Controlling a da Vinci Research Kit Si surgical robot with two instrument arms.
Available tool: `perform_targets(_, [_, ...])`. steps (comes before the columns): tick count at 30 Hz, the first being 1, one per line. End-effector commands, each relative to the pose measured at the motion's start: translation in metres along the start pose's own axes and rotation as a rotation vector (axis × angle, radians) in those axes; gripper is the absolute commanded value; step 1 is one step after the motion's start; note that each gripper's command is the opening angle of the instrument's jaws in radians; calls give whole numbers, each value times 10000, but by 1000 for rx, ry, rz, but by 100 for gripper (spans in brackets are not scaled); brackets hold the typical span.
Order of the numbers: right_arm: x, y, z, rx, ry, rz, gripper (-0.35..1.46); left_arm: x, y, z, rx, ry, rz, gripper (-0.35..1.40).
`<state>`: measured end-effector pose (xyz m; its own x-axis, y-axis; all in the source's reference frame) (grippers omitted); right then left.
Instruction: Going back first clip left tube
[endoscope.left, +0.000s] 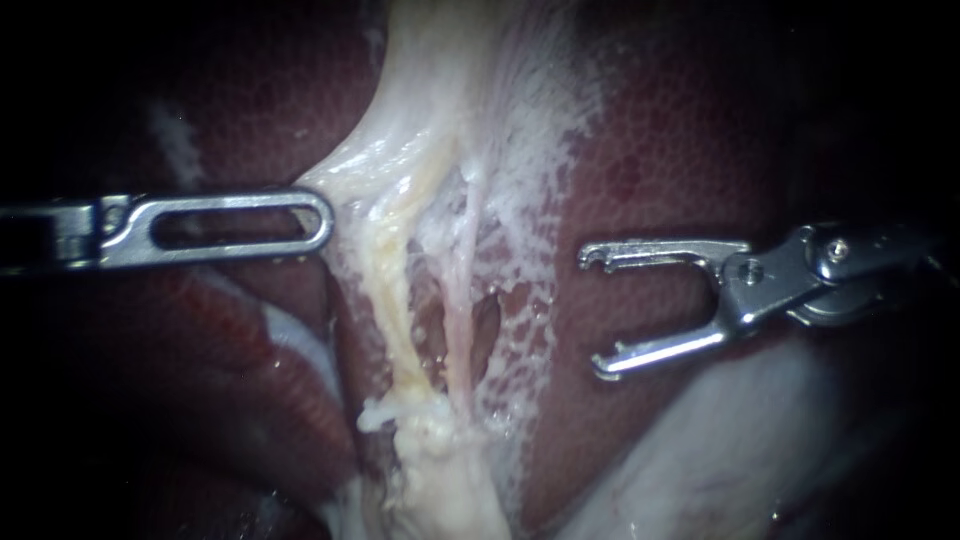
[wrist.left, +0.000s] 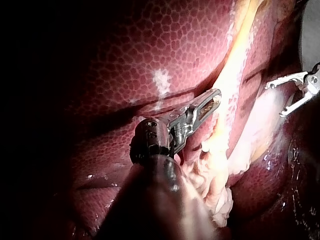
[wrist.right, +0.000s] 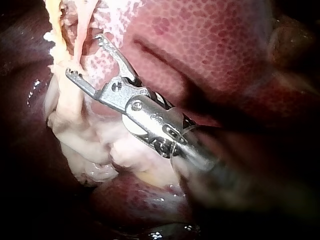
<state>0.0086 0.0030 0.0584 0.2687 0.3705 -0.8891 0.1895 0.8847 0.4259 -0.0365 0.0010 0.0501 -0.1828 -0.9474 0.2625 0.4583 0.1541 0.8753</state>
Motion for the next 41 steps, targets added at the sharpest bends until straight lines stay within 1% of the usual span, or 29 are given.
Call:
perform_targets(1, [0,0,0,0,0,0,60,0,0,0,1,0,0,-35])
perform_targets(5, [0,-1,-2,1,0,0,60,0,2,3,1,-1,0,-35])
perform_targets(8, [0,-1,-2,1,0,0,60,6,6,9,-4,-6,4,-35])
perform_targets(12, [0,-1,-2,1,0,0,60,21,14,24,10,1,12,-35])
perform_targets(17, [0,-1,-2,1,0,0,60,44,24,42,24,6,32,-35])
perform_targets(21, [-1,-1,-2,1,0,0,60,57,29,53,27,18,29,-35])
perform_targets(24, [-1,-1,-3,1,0,0,60,62,32,58,24,22,27,-35])
perform_targets(29, [-1,-1,-3,2,0,-1,60,66,33,62,28,25,23,-35])
perform_targets(41, [-1,-2,-4,2,0,-1,60,66,33,62,28,25,24,-35])
